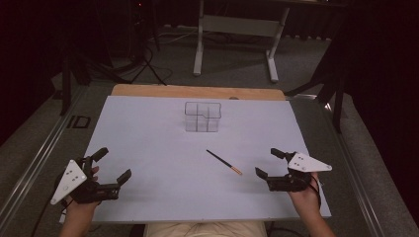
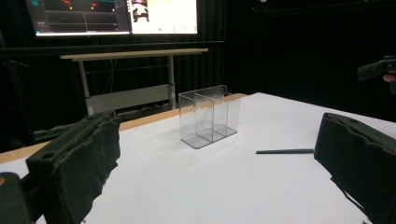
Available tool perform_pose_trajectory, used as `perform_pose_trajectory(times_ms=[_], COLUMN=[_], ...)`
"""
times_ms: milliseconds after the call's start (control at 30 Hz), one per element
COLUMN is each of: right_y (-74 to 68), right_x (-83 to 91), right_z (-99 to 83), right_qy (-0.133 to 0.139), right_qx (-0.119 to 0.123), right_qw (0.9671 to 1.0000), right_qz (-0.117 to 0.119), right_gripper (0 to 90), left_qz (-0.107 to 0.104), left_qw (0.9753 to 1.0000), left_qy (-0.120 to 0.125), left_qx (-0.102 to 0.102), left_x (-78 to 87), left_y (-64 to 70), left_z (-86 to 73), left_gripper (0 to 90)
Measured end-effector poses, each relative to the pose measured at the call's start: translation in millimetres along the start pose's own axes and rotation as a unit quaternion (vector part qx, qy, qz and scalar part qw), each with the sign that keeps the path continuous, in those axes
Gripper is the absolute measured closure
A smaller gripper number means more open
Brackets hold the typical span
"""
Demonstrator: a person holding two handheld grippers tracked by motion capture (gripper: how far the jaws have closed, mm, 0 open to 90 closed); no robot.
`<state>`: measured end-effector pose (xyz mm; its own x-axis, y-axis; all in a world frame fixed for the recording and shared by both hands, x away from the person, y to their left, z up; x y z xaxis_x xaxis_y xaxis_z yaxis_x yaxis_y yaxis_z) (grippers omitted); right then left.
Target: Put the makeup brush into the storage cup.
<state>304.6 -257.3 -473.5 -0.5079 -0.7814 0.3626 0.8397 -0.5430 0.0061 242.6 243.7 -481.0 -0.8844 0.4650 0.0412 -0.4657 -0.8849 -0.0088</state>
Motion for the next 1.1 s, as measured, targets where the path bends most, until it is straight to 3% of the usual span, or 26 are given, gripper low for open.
perform_pose_trajectory(times_ms=[67, 100, 167, 267, 333, 400, 467, 500, 567, 633, 800, 933, 1000, 1033, 1100], right_y=[1.2, 6.4, 11.2, 21.4, 29.6, 38.1, 44.7, 49.0, 52.9, 55.3, 54.1, 53.3, 53.8, 53.8, 52.5], right_x=[0.2, -0.5, -3.2, -8.3, -10.1, -10.5, -10.0, -9.3, -8.1, -6.3, -4.7, -1.2, 0.1, 0.2, -1.0], right_z=[0.2, -1.7, -5.3, -13.7, -19.2, -26.2, -34.1, -40.1, -46.5, -51.5, -58.2, -55.0, -54.0, -54.4, -59.4], right_qy=[0.001, -0.013, -0.034, -0.062, -0.080, -0.116, -0.135, -0.165, -0.181, -0.204, -0.234, -0.256, -0.279, -0.291, -0.320], right_qx=[-0.002, -0.031, -0.051, -0.095, -0.131, -0.155, -0.183, -0.191, -0.215, -0.223, -0.252, -0.251, -0.243, -0.244, -0.263], right_qw=[1.0000, 0.9993, 0.9976, 0.9922, 0.9848, 0.9725, 0.9637, 0.9539, 0.9462, 0.9375, 0.9237, 0.9190, 0.9148, 0.9121, 0.9011], right_qz=[-0.005, -0.018, -0.030, -0.052, -0.081, -0.130, -0.139, -0.163, -0.160, -0.173, -0.169, -0.164, -0.161, -0.156, -0.129], right_gripper=[11.4, 10.6, 10.0, 9.9, 9.9, 9.9, 9.9, 9.9, 9.9, 9.9, 9.9, 9.9, 9.9, 9.9, 9.9], left_qz=[0.002, 0.002, 0.003, 0.003, 0.003, 0.003, 0.002, 0.002, 0.002, 0.002, 0.004, 0.004, 0.005, 0.006, 0.010], left_qw=[1.0000, 1.0000, 1.0000, 1.0000, 1.0000, 1.0000, 1.0000, 1.0000, 1.0000, 1.0000, 1.0000, 1.0000, 0.9999, 0.9999, 0.9998], left_qy=[0.001, 0.001, -0.001, -0.002, -0.001, -0.002, -0.004, -0.004, -0.003, -0.003, -0.006, -0.005, -0.006, -0.007, -0.009], left_qx=[0.001, 0.001, 0.000, -0.001, -0.002, -0.004, -0.007, -0.007, -0.006, -0.007, -0.006, -0.006, -0.008, -0.007, -0.011], left_x=[0.5, 0.6, 0.5, 0.6, 0.8, 0.8, 0.4, 0.4, 0.3, 0.2, -0.9, -1.0, -0.9, -0.9, -0.7], left_y=[0.1, -0.2, -0.4, -0.3, 0.3, 1.2, 1.8, 1.9, 1.9, 1.9, 1.2, 1.5, 1.4, 1.2, 0.7], left_z=[0.4, 0.2, -0.2, -0.4, -0.1, -0.2, -0.3, -0.2, -0.1, -0.1, -0.8, -0.6, -0.9, -0.9, -0.9], left_gripper=[1.1, 1.1, 1.1, 1.1, 1.1, 1.1, 1.1, 1.1, 1.1, 1.1, 1.1, 1.1, 1.1, 1.1, 1.1])
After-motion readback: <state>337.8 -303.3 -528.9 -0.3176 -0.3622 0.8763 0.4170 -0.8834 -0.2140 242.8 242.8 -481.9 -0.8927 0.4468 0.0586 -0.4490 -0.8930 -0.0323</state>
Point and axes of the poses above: each handheld gripper's, and its own axes: x roughly backward along the jaws, z roughly out of its top, y roughly to its right, the point moved 4 cm from there along -x, roughly forward along the jaws, and after that the axes turned 8 degrees about z, right-handed, at the moved point
